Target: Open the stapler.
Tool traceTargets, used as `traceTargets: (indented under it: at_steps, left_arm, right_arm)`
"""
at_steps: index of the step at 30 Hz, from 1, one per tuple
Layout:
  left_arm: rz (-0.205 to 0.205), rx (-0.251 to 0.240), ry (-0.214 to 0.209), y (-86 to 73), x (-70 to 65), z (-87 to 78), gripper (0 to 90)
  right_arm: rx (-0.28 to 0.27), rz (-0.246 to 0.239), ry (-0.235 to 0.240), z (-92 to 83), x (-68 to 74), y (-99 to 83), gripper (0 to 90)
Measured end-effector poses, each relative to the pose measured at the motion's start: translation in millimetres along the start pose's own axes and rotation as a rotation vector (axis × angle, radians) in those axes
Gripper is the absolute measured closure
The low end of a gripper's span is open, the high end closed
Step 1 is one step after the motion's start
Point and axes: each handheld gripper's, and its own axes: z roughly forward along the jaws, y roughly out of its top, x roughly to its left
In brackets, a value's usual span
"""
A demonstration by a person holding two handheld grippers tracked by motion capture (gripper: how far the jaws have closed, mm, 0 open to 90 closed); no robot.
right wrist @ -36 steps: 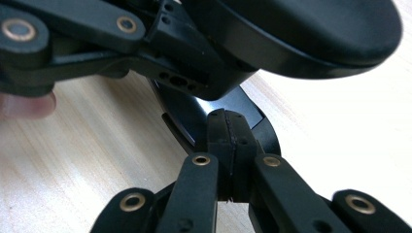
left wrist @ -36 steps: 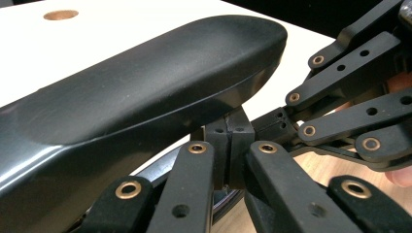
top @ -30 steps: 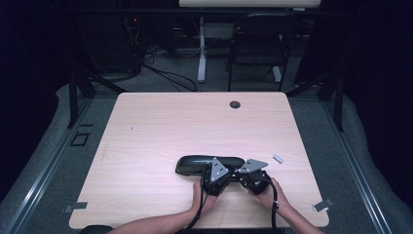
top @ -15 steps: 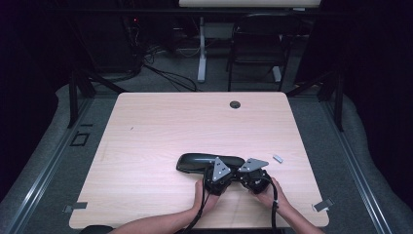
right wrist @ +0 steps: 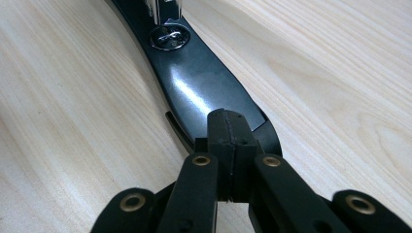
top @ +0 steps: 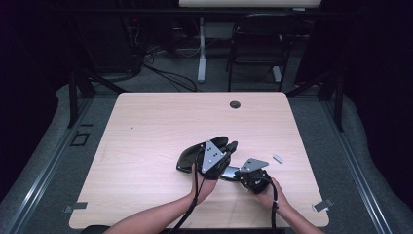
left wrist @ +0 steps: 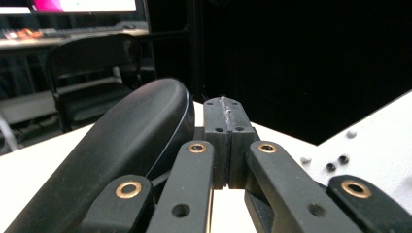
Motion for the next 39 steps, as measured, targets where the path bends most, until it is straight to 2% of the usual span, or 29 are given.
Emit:
traceTargets:
  at_steps: [5,8,12,15,22,25,34,39]
  left_arm:
    - [-0.001,0.060,0.007,-13.5,0.7,-0.4,90.0]
    - [-0.001,0.055,0.018,-11.1,3.8,-2.2,90.0]
    - [-0.007,0.072,0.018,-10.5,4.7,-2.9,90.0]
    - [-0.009,0.078,0.024,-9.5,6.6,-4.6,90.0]
    - [-0.016,0.107,0.063,-5.0,11.2,-10.0,90.0]
    - [-0.020,0.111,0.062,-2.8,13.5,-11.4,90.0]
    - [-0.017,0.098,0.091,6.8,24.2,-18.7,90.0]
    - [-0.024,0.107,0.079,11.2,30.9,-20.3,90.0]
  right_arm:
    - [0.006,0.001,-0.001,-0.2,0.3,0.6,90.0]
    - [-0.002,0.004,0.002,0.4,0.2,0.6,90.0]
    - [-0.001,0.003,0.002,0.6,0.8,1.0,90.0]
    - [0.014,-0.002,-0.007,-0.1,1.5,1.9,90.0]
    - [0.014,-0.011,-0.006,0.3,2.3,2.7,90.0]
    - [0.010,-0.008,-0.004,0.6,1.6,2.7,90.0]
    - [0.019,-0.005,0.000,0.3,1.4,3.8,90.0]
    - [0.020,-0.002,0.000,-0.3,0.6,3.8,90.0]
